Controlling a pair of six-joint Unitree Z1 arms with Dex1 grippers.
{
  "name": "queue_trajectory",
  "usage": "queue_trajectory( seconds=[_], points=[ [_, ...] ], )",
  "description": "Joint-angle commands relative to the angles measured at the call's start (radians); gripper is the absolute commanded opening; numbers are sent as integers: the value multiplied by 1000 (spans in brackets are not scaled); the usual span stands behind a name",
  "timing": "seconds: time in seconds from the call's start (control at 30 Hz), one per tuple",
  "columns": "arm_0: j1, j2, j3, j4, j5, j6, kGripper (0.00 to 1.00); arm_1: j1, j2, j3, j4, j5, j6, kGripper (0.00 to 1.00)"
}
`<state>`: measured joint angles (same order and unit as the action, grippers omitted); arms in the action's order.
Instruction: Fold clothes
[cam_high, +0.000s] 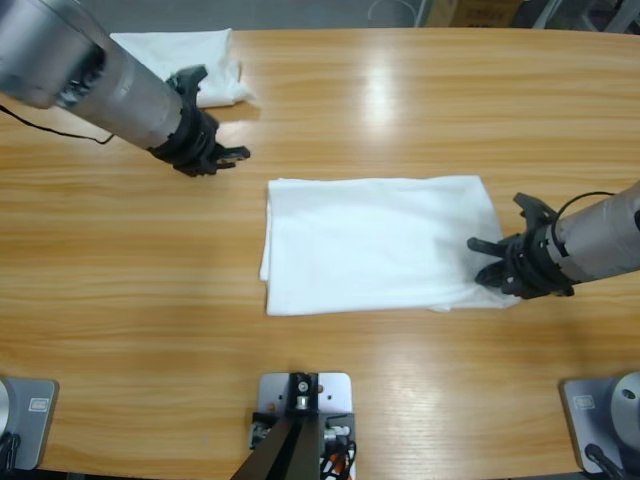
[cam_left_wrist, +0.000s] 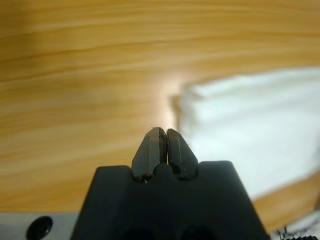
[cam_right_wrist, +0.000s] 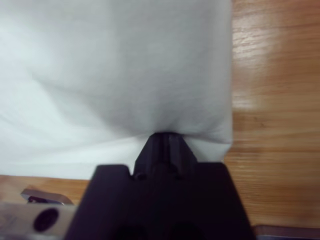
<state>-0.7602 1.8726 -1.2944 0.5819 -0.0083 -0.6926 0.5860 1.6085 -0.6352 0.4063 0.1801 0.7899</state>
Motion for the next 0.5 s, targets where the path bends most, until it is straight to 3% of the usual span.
queue_trajectory(
  seconds=[0.03, 0.13, 0.27, 0.3, 0.37, 0.4, 0.5],
  points=[
    [-203, -143, 62, 18, 16, 83, 0, 28, -205, -111, 164, -51, -39, 990],
    [-247, -128, 122, 1, 9, 90, 0, -36, -203, -219, 350, 32, -100, 1000],
    [-301, -35, 128, -61, 3, 77, 0, -223, -149, -191, 291, 123, -216, 990],
    [-306, -12, 122, -77, 1, 76, 0, -249, -123, -189, 274, 127, -239, 853],
    [-315, 44, 100, -104, -11, 74, 0, -265, -90, -181, 207, 150, -280, 44],
    [-318, 64, 85, -109, -16, 74, 0, -265, -87, -175, 183, 150, -293, 0],
    [-323, 104, 42, -109, -16, 70, 0, -265, -96, -166, 160, 165, -312, 0]
  ],
)
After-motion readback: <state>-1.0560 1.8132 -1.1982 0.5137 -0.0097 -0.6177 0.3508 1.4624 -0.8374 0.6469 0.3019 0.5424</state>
